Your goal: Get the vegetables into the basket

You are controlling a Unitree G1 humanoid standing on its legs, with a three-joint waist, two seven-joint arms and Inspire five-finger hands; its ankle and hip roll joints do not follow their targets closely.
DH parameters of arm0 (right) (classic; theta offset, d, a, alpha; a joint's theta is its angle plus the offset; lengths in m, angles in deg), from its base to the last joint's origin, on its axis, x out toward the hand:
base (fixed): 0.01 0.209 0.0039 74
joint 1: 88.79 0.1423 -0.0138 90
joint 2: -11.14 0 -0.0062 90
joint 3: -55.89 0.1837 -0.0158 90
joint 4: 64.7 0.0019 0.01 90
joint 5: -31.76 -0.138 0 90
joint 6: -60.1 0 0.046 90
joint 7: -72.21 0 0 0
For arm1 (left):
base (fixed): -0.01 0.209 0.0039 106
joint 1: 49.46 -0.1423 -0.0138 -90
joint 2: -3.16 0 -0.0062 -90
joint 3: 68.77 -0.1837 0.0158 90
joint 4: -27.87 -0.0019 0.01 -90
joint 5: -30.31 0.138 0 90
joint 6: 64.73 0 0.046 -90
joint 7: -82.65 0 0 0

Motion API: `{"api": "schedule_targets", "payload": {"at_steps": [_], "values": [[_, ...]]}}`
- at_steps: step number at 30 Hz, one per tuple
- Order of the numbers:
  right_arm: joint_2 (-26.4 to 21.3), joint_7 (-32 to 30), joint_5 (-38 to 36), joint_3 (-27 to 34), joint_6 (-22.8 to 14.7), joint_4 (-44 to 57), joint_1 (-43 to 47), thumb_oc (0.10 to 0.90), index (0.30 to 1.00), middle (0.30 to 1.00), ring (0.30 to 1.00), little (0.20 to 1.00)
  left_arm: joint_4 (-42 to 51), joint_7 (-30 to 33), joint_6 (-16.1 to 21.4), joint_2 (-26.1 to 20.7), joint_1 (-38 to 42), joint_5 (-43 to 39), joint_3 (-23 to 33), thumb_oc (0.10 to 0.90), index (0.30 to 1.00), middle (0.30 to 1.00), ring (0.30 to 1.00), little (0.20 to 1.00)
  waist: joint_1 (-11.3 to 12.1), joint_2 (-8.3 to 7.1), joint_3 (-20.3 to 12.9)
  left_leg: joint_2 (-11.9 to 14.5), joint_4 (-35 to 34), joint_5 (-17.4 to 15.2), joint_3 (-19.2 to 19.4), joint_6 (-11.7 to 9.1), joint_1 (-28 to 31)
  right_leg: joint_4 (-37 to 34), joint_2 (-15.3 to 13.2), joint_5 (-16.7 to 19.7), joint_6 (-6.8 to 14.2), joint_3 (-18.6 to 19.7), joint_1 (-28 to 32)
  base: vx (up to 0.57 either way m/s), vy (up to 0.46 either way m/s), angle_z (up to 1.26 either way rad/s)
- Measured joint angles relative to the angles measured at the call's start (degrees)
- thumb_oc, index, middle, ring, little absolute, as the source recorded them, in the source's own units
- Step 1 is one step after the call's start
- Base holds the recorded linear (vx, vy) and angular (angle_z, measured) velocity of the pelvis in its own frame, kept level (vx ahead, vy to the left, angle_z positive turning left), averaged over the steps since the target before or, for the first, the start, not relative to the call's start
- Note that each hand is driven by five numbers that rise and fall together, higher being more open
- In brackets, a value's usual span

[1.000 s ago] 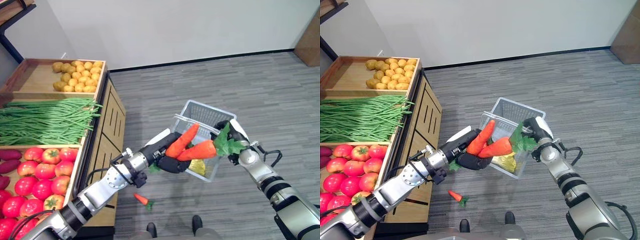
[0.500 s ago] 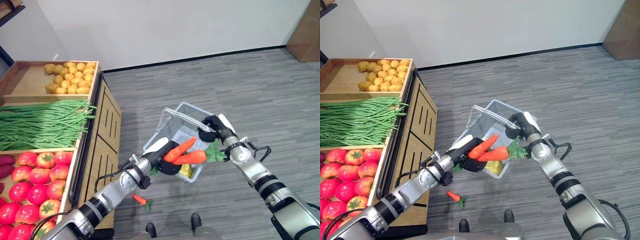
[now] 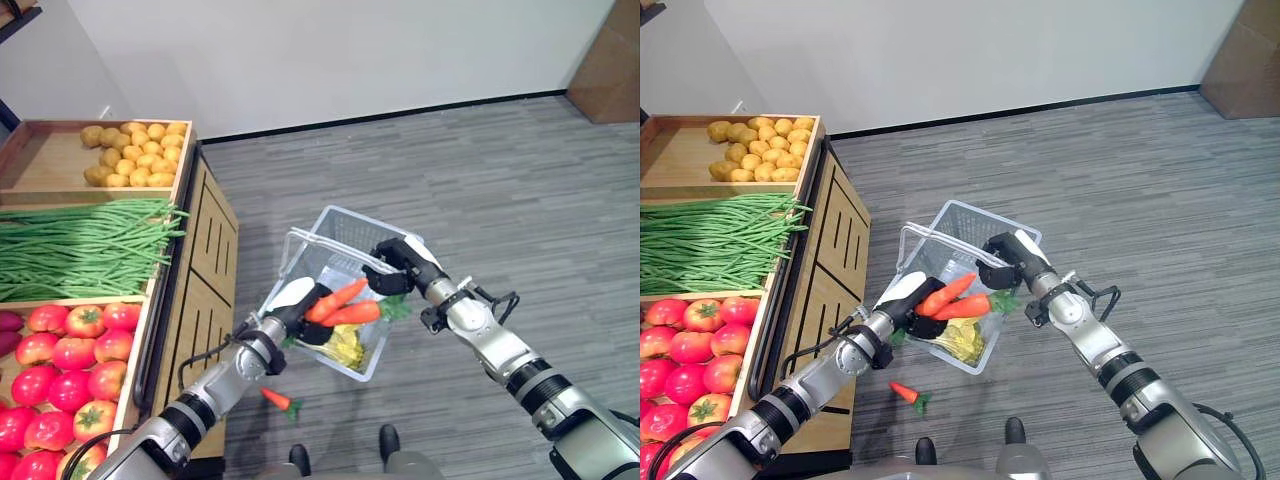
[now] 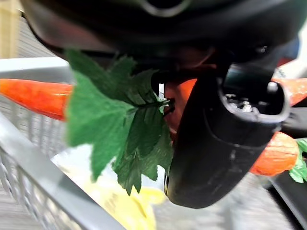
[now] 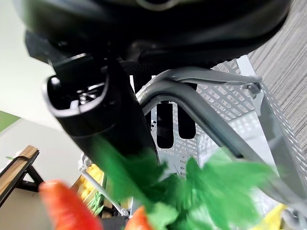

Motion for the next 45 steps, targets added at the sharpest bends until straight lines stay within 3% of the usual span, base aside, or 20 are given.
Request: {"api": "schedule_targets", "payload": {"at_steps": [17,18,19,23,37,39,42,45], "values": [[-4.41,6.92,-8.32,-0.93,0.0,15.22,-3.77,0.4,0.3,0.3,0.3,0.3,-8.2,4.78,-3.24,1.08,-0.09,5.39,5.82,0.4,0.3,0.3,0.3,0.3,-0.9,-1.33,0.68,0.6,-0.01,0.0,0.49,-0.02,0.28,0.05,0.62,0.0,0.0,0.31,0.06,0.0,0.0,0.0],[-5.28,7.49,-8.32,-1.06,0.0,16.21,-3.86,0.4,0.3,0.3,0.3,0.3,-8.7,5.8,-3.83,2.08,-0.09,5.92,6.3,0.824,0.893,0.893,0.893,0.893,-0.9,-1.33,0.68,0.6,-0.01,0.0,0.52,-0.02,0.28,0.07,0.63,0.01,-0.01,0.31,0.06,0.0,0.0,0.0],[-5.52,7.6,-8.32,-1.11,0.0,16.3,-3.86,0.4,0.3,0.3,0.3,0.3,-8.83,6.22,-4.07,2.48,-0.09,6.43,6.45,0.9,1.0,1.0,1.0,1.0,-0.9,-1.34,0.69,0.6,-0.01,0.0,0.53,-0.02,0.28,0.08,0.63,0.01,-0.01,0.31,0.06,0.0,0.0,0.0],[-6.24,7.96,-8.35,-1.25,0.0,16.38,-4.09,0.4,0.3,0.3,0.3,0.3,-9.96,7.64,-6.06,4.92,-0.06,9.76,7.4,0.9,1.0,1.0,1.0,1.0,-0.94,-1.4,0.71,0.62,-0.01,0.0,0.55,-0.02,0.28,0.19,0.63,0.01,-0.01,0.32,0.05,0.0,0.0,0.0],[-6.25,8.0,-8.32,-1.25,0.0,16.34,-5.03,0.4,0.3,0.3,0.3,0.3,-10.08,7.76,-7.4,4.99,-0.06,12.03,7.39,0.9,1.0,1.0,1.0,1.0,-0.92,-1.47,0.74,0.66,-0.01,0.0,0.62,-0.03,0.33,0.25,0.67,0.05,-0.07,0.34,0.09,0.0,0.0,0.0],[-4.54,7.32,-8.12,-0.7,-0.07,14.34,-5.8,0.4,0.3,0.3,0.3,0.3,-8.34,7.84,-8.32,5.01,-0.26,12.02,7.39,0.9,1.0,1.0,1.0,1.0,-0.91,-1.85,0.73,0.72,0.0,0.01,0.57,-0.04,0.57,0.25,0.74,0.05,-0.07,0.27,0.39,0.0,0.0,0.0],[-1.48,5.84,-7.6,0.46,-0.06,9.92,-6.86,0.4,0.3,0.3,0.3,0.3,-2.4,8.18,-8.47,4.27,-1.1,11.96,7.34,0.9,1.0,1.0,1.0,1.0,-0.62,-2.28,0.8,0.76,0.0,0.02,0.33,-0.08,0.64,0.24,0.72,0.02,-0.07,0.03,0.59,-0.02,-0.008,0.04],[0.94,3.38,-5.1,3.86,0.65,4.81,-10.03,0.4,0.3,0.3,0.3,0.3,15.17,7.64,-5.11,1.05,-6.74,10.11,7.04,0.9,1.0,1.0,1.0,1.0,0.65,-2.41,0.81,0.63,-0.01,0.01,-0.13,-0.09,0.61,0.26,0.6,0.01,-0.09,-0.37,0.79,-0.01,0.0,0.07]]}}
